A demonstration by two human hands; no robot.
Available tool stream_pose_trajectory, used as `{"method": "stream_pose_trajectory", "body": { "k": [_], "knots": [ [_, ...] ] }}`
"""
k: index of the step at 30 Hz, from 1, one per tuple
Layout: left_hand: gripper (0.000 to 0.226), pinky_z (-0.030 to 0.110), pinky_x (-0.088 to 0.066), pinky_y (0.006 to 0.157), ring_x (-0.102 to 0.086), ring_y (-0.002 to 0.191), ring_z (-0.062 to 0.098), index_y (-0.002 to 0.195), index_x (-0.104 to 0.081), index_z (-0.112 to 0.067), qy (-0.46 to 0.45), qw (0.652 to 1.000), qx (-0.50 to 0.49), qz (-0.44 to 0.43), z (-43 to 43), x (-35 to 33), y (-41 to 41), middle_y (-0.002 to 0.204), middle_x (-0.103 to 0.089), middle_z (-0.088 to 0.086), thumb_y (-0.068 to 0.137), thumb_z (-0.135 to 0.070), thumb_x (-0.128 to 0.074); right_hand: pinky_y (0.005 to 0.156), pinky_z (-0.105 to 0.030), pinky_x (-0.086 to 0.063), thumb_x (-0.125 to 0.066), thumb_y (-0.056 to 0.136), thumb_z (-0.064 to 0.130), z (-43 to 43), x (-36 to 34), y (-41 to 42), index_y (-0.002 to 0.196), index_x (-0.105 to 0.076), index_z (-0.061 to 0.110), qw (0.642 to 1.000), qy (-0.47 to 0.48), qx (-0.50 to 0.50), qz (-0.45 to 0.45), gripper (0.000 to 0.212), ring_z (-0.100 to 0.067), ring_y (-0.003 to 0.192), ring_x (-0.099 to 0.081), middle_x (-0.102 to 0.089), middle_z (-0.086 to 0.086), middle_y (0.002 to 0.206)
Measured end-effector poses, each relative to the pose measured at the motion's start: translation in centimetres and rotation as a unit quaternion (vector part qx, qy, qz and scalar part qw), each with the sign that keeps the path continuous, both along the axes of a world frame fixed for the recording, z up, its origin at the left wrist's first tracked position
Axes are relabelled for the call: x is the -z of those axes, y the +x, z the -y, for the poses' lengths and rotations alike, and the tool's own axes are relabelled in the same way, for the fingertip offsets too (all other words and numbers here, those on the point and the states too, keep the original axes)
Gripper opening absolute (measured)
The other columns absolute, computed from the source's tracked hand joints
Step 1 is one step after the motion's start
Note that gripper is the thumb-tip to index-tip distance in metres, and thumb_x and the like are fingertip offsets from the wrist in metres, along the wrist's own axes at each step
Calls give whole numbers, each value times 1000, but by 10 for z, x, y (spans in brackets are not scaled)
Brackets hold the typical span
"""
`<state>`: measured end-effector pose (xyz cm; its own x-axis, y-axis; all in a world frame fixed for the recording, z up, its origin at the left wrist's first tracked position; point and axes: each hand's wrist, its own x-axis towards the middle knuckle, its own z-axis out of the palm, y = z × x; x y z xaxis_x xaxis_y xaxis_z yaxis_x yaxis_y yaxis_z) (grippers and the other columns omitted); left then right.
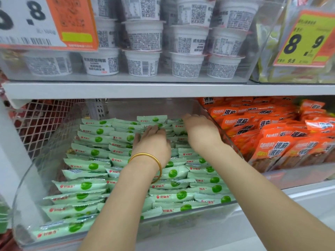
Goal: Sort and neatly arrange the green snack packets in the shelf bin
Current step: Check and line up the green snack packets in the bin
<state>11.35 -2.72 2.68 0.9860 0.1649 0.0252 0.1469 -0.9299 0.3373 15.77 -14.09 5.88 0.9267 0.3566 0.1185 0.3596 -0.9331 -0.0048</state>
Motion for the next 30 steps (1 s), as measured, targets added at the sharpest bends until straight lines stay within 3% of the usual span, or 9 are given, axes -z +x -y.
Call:
{"method": "stream_pose_trajectory", "body": {
  "k": [2, 4, 6, 8, 14, 21, 30],
  "knots": [
    [49, 41, -6, 118, -8, 145, 19, 146, -25, -16, 2, 1000, 1, 0, 0, -2, 1, 158, -12, 3, 98, -21, -34, 90, -32, -39, -46, 87, -2, 8, 14, -3, 136, -41, 11, 995, 72, -51, 41, 50, -31, 120, -44, -50, -11, 132],
    [51, 41, -7, 118, -7, 145, 18, 147, -25, -16, 4, 1000, -1, -1, 0, -3, 1, 158, -12, 3, 97, -19, -36, 106, -34, -31, -40, 99, 25, 12, 24, -4, 143, -35, 18, 990, 121, -75, 14, 45, -28, 133, -35, -41, -7, 145],
    [52, 41, -5, 118, -5, 146, 18, 147, -23, -16, 3, 1000, -2, -7, 0, -4, 1, 158, -10, 3, 97, -19, -37, 115, -35, -18, -27, 99, 47, 13, 30, -3, 147, -27, 24, 992, 93, -64, -51, 53, -23, 141, -23, -27, -2, 154],
    [52, 41, -5, 118, -4, 146, 17, 147, -22, -16, 0, 1000, -3, -9, 0, -4, 1, 158, -10, 3, 97, -18, -36, 116, -36, -11, -19, 96, 56, 13, 32, -1, 148, -23, 28, 993, 57, -58, -85, 59, -21, 144, -17, -20, 0, 157],
    [52, 41, -5, 118, -5, 145, 16, 147, -24, -17, -10, 1000, -5, -4, 0, -4, 1, 158, -11, 3, 96, -13, -36, 114, -35, -12, -16, 98, 54, 12, 32, 0, 149, -16, 28, 992, 7, -74, -103, 58, -23, 143, -17, -14, -2, 158],
    [51, 41, -15, 117, -13, 144, 20, 144, -31, -13, -33, 999, -10, 18, -7, -6, 2, 155, -20, 6, 94, -7, -38, 117, -35, -7, -15, 100, 47, 0, 22, 14, 145, -31, 25, 992, 86, -61, -66, 52, -20, 145, -13, -19, -2, 157],
    [48, 40, -17, 116, -17, 143, 21, 143, -32, -11, -58, 998, -13, 17, -12, -5, 1, 153, -24, 7, 96, -9, -38, 110, -37, -24, -20, 102, 40, -9, 22, 32, 137, -45, 23, 988, 110, -33, -104, 46, -28, 129, -36, -39, -5, 140]
  ]
}}
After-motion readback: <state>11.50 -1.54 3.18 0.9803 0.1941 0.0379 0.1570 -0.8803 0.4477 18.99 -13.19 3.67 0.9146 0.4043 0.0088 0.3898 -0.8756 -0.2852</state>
